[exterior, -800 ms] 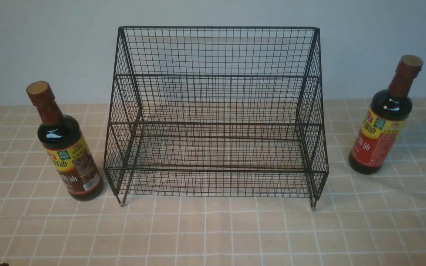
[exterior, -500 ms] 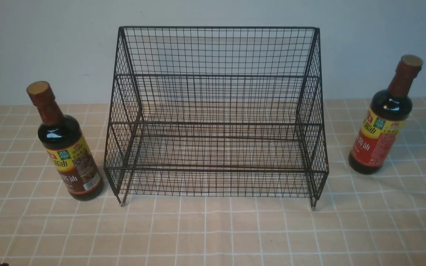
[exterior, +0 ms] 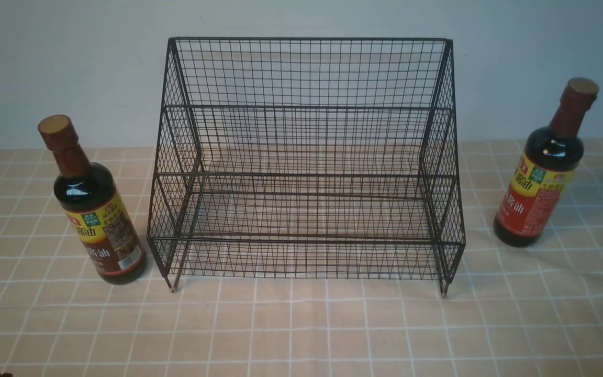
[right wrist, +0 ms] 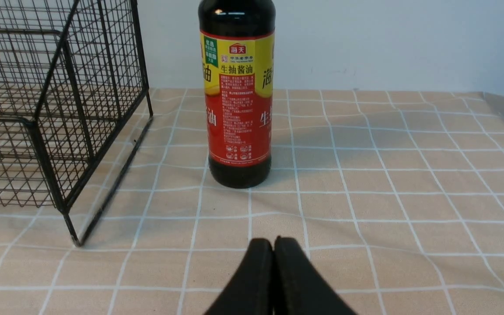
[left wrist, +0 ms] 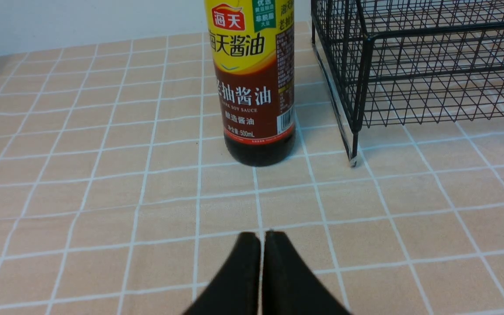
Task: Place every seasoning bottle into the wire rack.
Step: Use the right arm to grab the condiment bottle closest to it
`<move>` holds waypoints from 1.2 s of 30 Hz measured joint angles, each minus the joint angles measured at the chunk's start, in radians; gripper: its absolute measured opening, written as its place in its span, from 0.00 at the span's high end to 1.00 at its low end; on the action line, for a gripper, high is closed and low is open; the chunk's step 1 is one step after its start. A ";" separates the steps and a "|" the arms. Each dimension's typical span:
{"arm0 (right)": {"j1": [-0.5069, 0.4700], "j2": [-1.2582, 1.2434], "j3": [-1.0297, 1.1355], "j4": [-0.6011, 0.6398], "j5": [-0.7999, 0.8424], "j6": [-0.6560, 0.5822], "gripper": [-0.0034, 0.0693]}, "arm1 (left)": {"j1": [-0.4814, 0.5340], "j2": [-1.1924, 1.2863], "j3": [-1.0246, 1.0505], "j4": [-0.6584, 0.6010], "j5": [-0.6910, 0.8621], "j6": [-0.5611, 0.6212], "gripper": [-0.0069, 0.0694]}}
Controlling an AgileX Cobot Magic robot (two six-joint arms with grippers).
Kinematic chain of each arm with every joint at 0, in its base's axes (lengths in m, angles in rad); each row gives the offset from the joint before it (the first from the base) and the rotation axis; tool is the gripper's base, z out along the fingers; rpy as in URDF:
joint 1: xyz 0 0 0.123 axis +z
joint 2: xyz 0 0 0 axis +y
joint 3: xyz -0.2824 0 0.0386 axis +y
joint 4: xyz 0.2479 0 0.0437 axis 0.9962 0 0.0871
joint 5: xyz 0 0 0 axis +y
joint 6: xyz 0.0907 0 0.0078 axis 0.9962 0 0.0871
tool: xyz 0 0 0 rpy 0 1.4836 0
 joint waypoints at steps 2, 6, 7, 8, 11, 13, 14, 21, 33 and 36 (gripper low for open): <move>0.000 0.000 0.000 0.008 -0.005 0.005 0.97 | 0.000 0.000 0.000 0.000 0.000 0.000 0.92; 0.001 0.000 0.007 0.150 -0.106 0.081 0.97 | 0.000 0.000 0.000 0.000 0.000 0.000 0.92; 0.002 0.000 0.007 0.216 -0.154 0.116 0.97 | 0.000 0.000 0.000 0.000 0.000 0.000 0.92; 0.002 0.000 0.007 0.227 -0.162 0.122 0.97 | 0.000 0.000 0.000 0.000 0.000 0.000 0.92; 0.002 0.000 0.007 0.368 -0.244 0.186 0.97 | 0.000 0.000 0.000 0.000 0.000 0.000 0.92; 0.002 0.000 0.007 0.428 -0.283 0.199 0.97 | 0.000 0.000 0.000 0.000 0.000 0.000 0.92; 0.001 0.000 0.007 0.436 -0.293 0.203 0.97 | 0.000 0.000 0.000 0.000 0.000 0.000 0.92; 0.001 0.000 0.008 0.444 -0.360 0.206 0.97 | 0.000 0.000 0.000 0.000 0.000 0.000 0.92; 0.001 0.263 -0.294 0.239 -0.378 -0.012 0.94 | 0.000 0.000 0.000 0.000 0.000 0.000 0.92; 0.001 0.452 -0.431 0.160 -0.378 -0.058 0.88 | 0.000 0.000 0.000 0.000 0.000 0.000 0.92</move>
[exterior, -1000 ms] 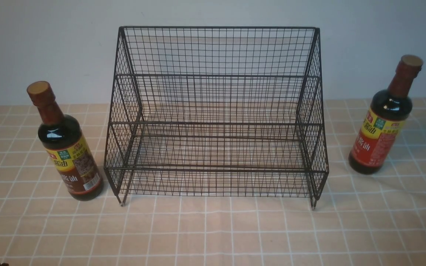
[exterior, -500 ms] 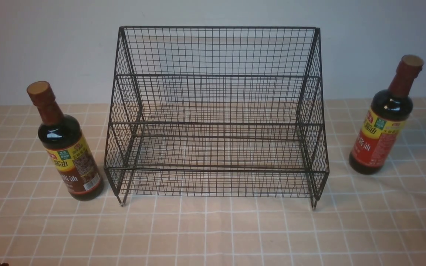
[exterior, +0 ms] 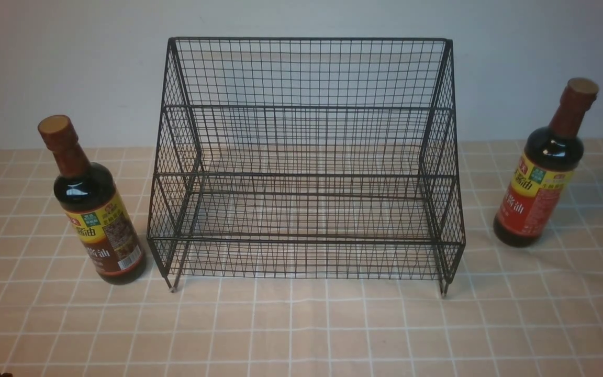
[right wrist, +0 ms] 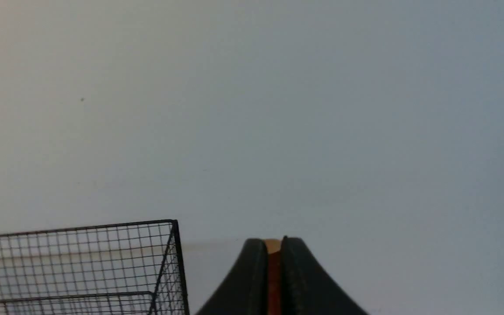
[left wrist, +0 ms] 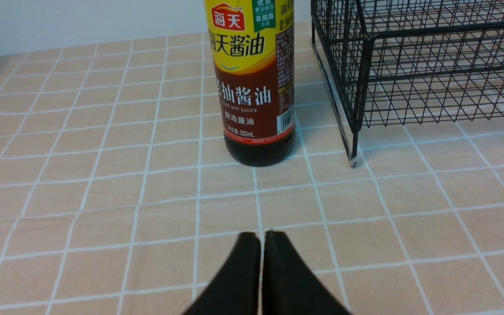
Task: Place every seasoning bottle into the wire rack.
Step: Use the right arm to grab the condiment bottle closest to it
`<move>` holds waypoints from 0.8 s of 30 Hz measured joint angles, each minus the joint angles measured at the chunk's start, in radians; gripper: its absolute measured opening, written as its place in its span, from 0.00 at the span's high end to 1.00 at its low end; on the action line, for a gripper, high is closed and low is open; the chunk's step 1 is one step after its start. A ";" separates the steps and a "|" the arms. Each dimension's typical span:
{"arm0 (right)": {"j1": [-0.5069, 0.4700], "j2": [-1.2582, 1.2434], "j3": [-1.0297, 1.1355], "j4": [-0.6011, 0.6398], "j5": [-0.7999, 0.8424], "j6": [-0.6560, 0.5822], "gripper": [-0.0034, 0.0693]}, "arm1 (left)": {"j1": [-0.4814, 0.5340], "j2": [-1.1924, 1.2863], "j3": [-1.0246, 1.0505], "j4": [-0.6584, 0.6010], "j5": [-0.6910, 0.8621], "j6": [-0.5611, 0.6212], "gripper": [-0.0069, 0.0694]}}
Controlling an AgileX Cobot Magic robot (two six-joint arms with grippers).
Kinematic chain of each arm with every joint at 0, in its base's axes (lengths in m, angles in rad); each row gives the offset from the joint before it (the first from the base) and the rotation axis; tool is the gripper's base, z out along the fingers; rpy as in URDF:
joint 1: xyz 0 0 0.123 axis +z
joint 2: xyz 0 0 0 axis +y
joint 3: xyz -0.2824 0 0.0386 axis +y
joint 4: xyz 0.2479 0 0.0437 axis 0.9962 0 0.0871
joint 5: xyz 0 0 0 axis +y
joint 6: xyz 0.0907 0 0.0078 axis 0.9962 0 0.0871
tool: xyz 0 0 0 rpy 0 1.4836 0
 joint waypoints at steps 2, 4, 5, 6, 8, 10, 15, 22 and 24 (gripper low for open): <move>0.000 0.113 -0.080 -0.039 0.006 -0.011 0.83 | 0.000 0.000 0.000 0.000 0.000 0.000 0.92; 0.000 0.234 -0.164 -0.073 0.007 -0.013 0.78 | 0.000 0.000 0.000 0.000 0.000 0.000 0.92; 0.000 0.302 -0.210 -0.091 0.008 -0.010 0.74 | 0.000 0.000 0.000 0.000 0.000 0.000 0.92; 0.000 0.333 -0.233 -0.099 0.008 -0.009 0.73 | 0.000 0.000 0.000 0.000 0.000 0.000 0.92; 0.003 0.433 -0.294 -0.119 0.009 -0.008 0.67 | 0.000 0.000 0.000 0.000 0.000 0.000 0.92; 0.019 0.538 -0.367 -0.141 0.009 -0.007 0.61 | 0.000 0.000 0.000 0.000 0.000 0.000 0.92; 0.032 0.695 -0.449 -0.154 0.000 0.000 0.48 | 0.000 0.000 0.000 0.000 0.000 0.000 0.92; 0.032 0.895 -0.532 -0.156 -0.017 0.006 0.29 | 0.000 0.000 0.000 0.000 0.000 0.000 0.92; 0.032 0.971 -0.550 -0.156 -0.036 0.006 0.25 | 0.000 0.000 0.000 0.000 0.000 0.000 0.92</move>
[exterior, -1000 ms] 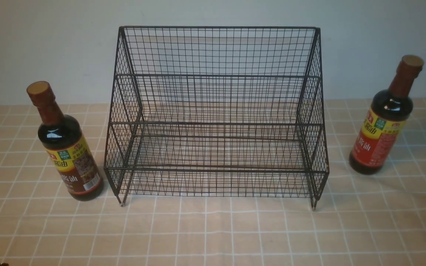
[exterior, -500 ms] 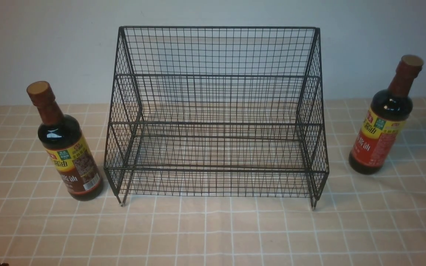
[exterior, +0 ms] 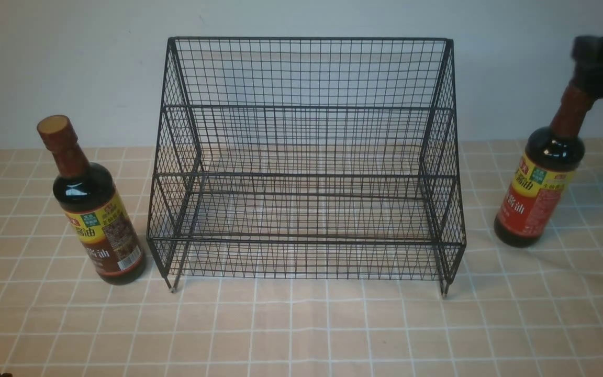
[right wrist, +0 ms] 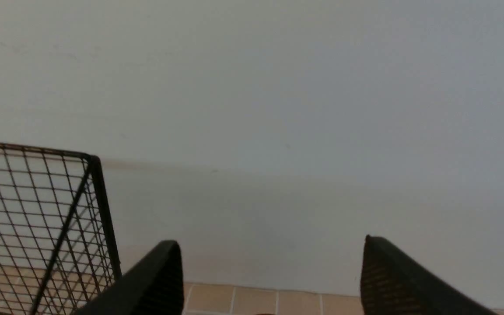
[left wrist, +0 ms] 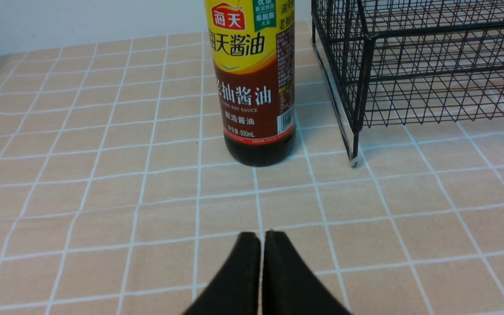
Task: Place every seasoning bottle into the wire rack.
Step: Use the right arm to grab the condiment bottle closest to it, then use the right arm to put the condiment bottle back on the shelf
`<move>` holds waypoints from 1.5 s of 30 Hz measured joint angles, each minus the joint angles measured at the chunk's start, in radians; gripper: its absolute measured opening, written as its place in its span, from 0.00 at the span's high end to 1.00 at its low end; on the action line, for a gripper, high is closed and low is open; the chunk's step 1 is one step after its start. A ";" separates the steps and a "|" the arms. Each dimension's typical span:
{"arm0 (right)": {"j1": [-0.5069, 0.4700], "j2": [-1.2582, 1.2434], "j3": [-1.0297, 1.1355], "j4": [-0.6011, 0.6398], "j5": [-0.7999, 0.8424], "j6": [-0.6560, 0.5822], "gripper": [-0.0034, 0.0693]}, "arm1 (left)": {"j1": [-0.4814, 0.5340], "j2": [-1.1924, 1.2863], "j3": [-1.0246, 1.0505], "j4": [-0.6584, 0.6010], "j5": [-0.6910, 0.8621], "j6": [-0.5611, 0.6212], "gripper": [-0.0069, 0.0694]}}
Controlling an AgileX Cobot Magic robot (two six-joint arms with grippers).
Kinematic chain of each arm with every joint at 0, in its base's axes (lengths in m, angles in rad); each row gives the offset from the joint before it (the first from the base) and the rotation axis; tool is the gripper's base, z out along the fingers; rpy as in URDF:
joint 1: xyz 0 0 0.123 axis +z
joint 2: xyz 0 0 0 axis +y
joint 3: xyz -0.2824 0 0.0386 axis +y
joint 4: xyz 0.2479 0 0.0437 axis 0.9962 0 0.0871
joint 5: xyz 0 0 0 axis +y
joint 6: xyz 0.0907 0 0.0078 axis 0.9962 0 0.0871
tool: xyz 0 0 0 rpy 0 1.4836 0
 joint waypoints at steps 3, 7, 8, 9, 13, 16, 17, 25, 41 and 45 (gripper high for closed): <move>0.000 0.049 -0.003 0.000 -0.015 0.000 0.24 | 0.000 0.000 0.000 0.000 0.000 0.000 0.92; 0.000 0.116 -0.003 0.000 -0.030 0.000 0.23 | 0.000 0.000 0.000 0.000 0.000 0.000 0.92; 0.000 0.132 -0.003 0.000 -0.033 0.000 0.23 | 0.000 0.000 0.000 0.000 0.000 0.000 0.92; 0.000 0.153 -0.003 0.000 -0.035 0.000 0.23 | 0.000 0.000 0.000 0.000 0.000 0.000 0.92; 0.000 0.186 -0.005 -0.006 -0.039 -0.003 0.38 | 0.000 0.000 0.000 0.000 0.000 0.000 0.92; 0.001 0.186 -0.005 -0.014 -0.047 -0.010 0.58 | 0.000 0.000 0.000 0.000 0.000 0.000 0.92; 0.001 0.185 -0.005 -0.016 -0.048 -0.017 0.58 | 0.000 0.000 0.000 0.000 0.000 0.000 0.92; 0.004 0.059 -0.039 -0.057 0.084 -0.087 0.58 | 0.000 0.000 0.000 0.000 0.000 0.000 0.92; 0.299 -0.153 -0.406 -0.056 0.227 -0.066 0.58 | 0.000 0.000 0.000 0.000 0.000 0.000 0.92; 0.407 -0.110 -0.421 -0.052 0.184 -0.059 0.58 | 0.000 0.000 0.000 0.000 0.000 0.000 0.92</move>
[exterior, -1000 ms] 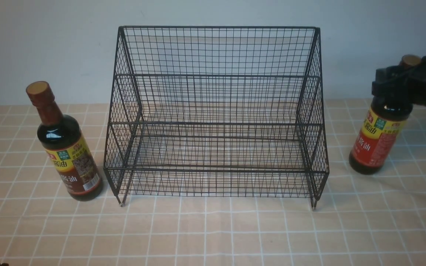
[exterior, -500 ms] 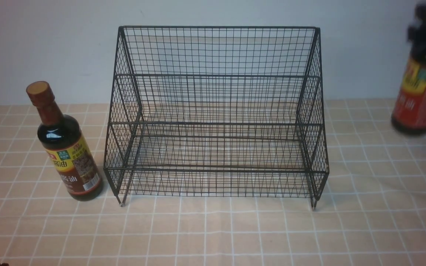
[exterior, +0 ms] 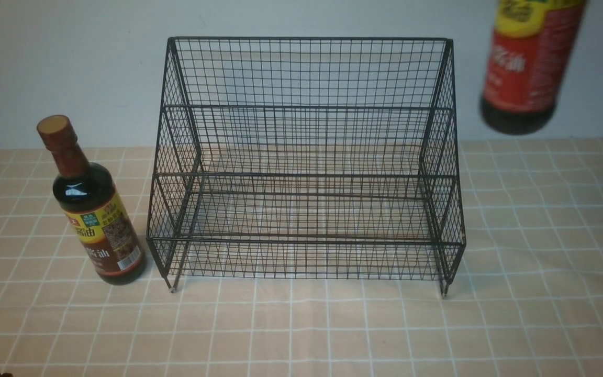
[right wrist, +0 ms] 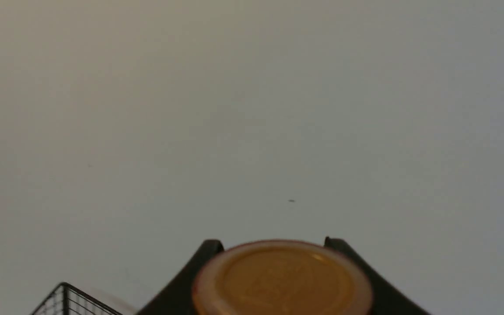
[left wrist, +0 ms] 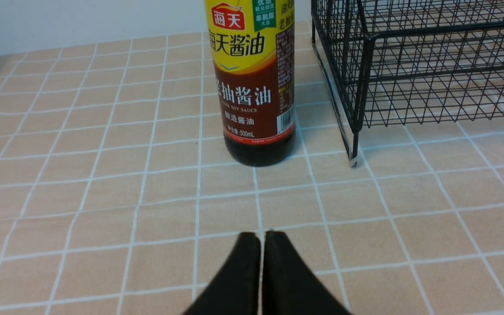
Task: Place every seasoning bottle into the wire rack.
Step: Use the right arm to put the condiment bottle back on the shelf
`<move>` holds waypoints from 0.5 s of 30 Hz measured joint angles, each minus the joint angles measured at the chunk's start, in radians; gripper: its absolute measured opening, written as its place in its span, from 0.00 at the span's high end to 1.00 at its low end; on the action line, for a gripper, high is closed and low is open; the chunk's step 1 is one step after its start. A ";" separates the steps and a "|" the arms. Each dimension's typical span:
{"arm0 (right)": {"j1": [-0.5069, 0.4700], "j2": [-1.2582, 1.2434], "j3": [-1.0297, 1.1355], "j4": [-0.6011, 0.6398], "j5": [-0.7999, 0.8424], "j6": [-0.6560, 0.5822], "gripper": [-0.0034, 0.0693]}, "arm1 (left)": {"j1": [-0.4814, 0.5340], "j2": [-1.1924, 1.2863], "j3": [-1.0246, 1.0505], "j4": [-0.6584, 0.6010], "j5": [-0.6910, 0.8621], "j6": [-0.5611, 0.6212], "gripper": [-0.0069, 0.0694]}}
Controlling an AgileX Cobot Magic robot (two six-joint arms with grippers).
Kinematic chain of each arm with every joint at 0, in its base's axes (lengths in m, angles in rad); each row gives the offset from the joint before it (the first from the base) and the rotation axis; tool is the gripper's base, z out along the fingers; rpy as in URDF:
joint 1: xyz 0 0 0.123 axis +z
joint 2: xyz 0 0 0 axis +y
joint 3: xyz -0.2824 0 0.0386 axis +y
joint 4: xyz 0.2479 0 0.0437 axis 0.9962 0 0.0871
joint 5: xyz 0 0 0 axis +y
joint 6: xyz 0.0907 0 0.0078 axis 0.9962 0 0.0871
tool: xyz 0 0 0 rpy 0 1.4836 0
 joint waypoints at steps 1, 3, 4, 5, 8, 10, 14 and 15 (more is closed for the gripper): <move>0.011 0.017 -0.001 0.002 -0.014 0.001 0.58 | 0.000 0.000 0.000 0.000 0.000 0.000 0.92; 0.020 0.052 -0.001 0.012 -0.031 0.010 0.58 | 0.000 0.000 0.000 0.000 0.000 0.000 0.92; 0.020 0.079 -0.001 0.021 -0.037 0.022 0.58 | 0.000 0.000 0.000 0.000 0.000 0.000 0.92; 0.020 0.079 -0.001 0.021 -0.037 0.022 0.58 | 0.000 0.000 0.000 0.000 0.000 0.000 0.92; 0.020 0.165 -0.001 0.029 -0.073 0.063 0.58 | 0.000 0.000 0.000 0.000 0.000 0.000 0.92; 0.020 0.207 -0.001 0.030 -0.107 0.085 0.58 | 0.000 0.000 0.000 0.000 0.000 0.000 0.92; 0.020 0.261 0.000 0.030 -0.168 0.123 0.58 | 0.000 0.000 0.000 0.000 0.000 0.000 0.92; 0.020 0.270 0.000 0.030 -0.177 0.129 0.58 | 0.000 0.000 0.000 0.000 0.000 0.000 0.92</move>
